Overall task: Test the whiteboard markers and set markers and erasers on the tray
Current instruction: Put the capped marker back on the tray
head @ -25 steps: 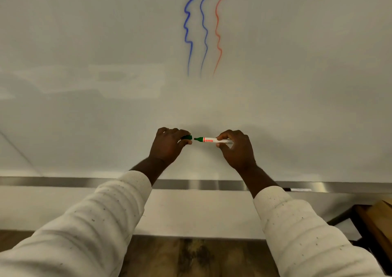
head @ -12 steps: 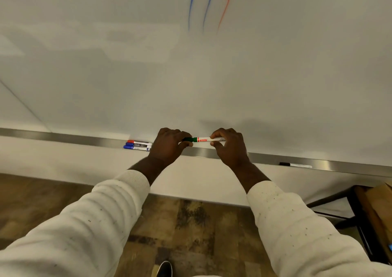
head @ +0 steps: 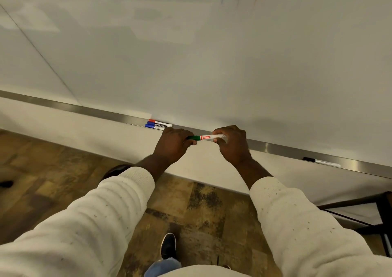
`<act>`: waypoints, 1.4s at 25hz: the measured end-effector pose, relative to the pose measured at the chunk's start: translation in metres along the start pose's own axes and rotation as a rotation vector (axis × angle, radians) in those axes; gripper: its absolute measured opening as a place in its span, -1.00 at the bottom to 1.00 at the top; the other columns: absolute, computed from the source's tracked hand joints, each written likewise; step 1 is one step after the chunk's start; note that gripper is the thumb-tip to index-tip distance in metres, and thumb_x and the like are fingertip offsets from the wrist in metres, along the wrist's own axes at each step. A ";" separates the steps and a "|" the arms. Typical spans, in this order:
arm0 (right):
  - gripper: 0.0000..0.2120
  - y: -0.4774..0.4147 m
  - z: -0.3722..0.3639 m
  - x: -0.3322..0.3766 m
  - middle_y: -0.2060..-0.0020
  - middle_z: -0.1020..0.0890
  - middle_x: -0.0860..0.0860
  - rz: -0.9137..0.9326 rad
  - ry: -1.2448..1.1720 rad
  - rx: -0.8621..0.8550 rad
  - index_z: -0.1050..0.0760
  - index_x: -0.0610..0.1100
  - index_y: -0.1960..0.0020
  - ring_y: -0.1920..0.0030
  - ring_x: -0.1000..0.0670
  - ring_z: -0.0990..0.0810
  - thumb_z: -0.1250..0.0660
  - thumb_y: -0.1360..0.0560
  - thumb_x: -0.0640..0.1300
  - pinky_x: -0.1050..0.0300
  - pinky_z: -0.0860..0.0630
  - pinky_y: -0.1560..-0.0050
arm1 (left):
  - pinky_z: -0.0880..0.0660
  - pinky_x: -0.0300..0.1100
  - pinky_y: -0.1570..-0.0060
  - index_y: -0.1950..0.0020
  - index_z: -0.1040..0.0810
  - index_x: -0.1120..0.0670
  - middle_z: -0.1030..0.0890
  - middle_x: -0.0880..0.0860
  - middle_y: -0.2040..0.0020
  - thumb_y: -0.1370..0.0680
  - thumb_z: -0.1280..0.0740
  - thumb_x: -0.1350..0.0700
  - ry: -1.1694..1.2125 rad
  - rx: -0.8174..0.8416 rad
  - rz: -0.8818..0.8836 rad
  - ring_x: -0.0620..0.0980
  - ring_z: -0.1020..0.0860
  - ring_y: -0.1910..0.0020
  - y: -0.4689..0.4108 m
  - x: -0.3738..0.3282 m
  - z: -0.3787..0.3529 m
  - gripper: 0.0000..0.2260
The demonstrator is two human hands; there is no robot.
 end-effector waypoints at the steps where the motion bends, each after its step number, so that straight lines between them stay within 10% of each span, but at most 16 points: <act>1: -0.80 -0.001 -0.007 0.003 0.03 -0.64 0.09 0.008 0.010 -0.001 -0.63 0.01 -0.07 -0.05 0.00 -0.52 -0.48 -0.44 -0.12 0.02 -0.35 -0.08 | -0.29 -0.15 0.04 -0.02 -0.66 -0.01 -0.64 -0.05 0.19 -0.54 -0.37 -0.06 0.004 0.005 0.004 0.00 -0.53 0.22 0.003 0.006 0.001 -0.83; 11: -0.80 -0.041 -0.089 0.058 0.07 -0.61 0.05 0.022 0.062 0.015 -0.64 -0.04 -0.05 0.01 -0.03 -0.51 -0.45 -0.44 -0.20 0.06 -0.26 -0.03 | -0.39 -0.16 0.26 0.03 -0.69 0.06 -0.64 0.01 0.29 -0.53 -0.39 -0.01 0.001 0.021 -0.013 0.04 -0.53 0.32 0.004 0.101 0.022 -0.83; 25: -0.80 -0.112 -0.274 0.159 -0.01 -0.61 0.10 0.043 0.124 0.215 -0.61 0.01 -0.06 -0.12 0.00 -0.52 -0.47 -0.44 -0.13 0.12 -0.24 -0.12 | -0.25 -0.09 -0.24 -0.10 -0.63 -0.09 -0.65 -0.07 0.09 -0.58 -0.29 -0.12 -0.053 0.221 0.192 -0.04 -0.53 0.09 0.038 0.319 0.037 -0.79; 35: -0.77 -0.116 -0.415 0.233 -0.02 -0.58 0.07 0.177 0.078 0.416 -0.59 0.00 -0.11 -0.05 0.00 -0.53 -0.40 -0.46 -0.11 0.04 -0.39 -0.11 | -0.31 0.01 -0.18 -0.14 -0.61 -0.11 -0.61 -0.06 -0.04 -0.54 -0.29 -0.17 -0.142 0.300 0.355 0.03 -0.51 -0.07 0.124 0.446 0.056 -0.74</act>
Point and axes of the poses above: each hand's wrist, its own y-axis away from the middle knuckle, its own z-axis out of the back of the hand, x = y × z, the point moved 5 cm from there along -y, towards the middle knuckle
